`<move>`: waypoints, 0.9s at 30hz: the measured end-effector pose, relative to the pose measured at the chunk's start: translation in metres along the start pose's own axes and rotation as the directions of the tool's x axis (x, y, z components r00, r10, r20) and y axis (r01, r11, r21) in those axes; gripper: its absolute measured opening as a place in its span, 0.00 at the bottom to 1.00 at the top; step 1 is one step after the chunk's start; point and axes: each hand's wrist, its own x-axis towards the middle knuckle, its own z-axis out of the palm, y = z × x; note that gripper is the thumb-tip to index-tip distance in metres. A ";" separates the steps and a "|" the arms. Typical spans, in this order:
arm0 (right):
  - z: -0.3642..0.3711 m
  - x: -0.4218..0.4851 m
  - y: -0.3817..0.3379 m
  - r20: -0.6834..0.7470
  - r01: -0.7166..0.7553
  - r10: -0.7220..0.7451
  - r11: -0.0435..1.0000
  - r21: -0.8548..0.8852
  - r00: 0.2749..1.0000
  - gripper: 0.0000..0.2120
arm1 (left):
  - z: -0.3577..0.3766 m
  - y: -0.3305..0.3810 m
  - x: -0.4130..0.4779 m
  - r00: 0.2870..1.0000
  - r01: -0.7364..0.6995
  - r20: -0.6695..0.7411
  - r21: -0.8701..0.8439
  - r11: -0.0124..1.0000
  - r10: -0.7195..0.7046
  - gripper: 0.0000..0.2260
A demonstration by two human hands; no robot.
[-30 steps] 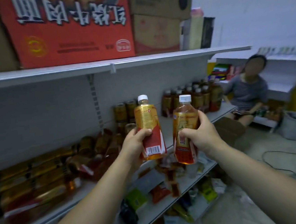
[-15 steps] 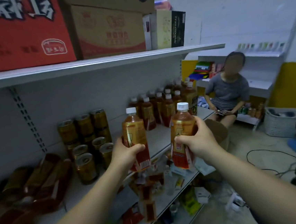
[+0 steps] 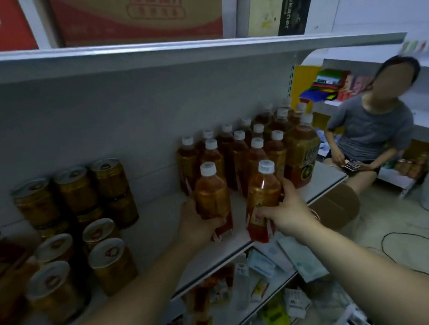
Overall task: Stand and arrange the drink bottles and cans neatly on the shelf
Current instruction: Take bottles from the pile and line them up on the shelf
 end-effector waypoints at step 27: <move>-0.031 0.106 0.056 0.444 0.325 -0.262 0.943 -0.071 0.857 0.41 | 0.078 -0.008 0.043 0.969 0.213 -0.173 0.236 0.948 -0.174 0.23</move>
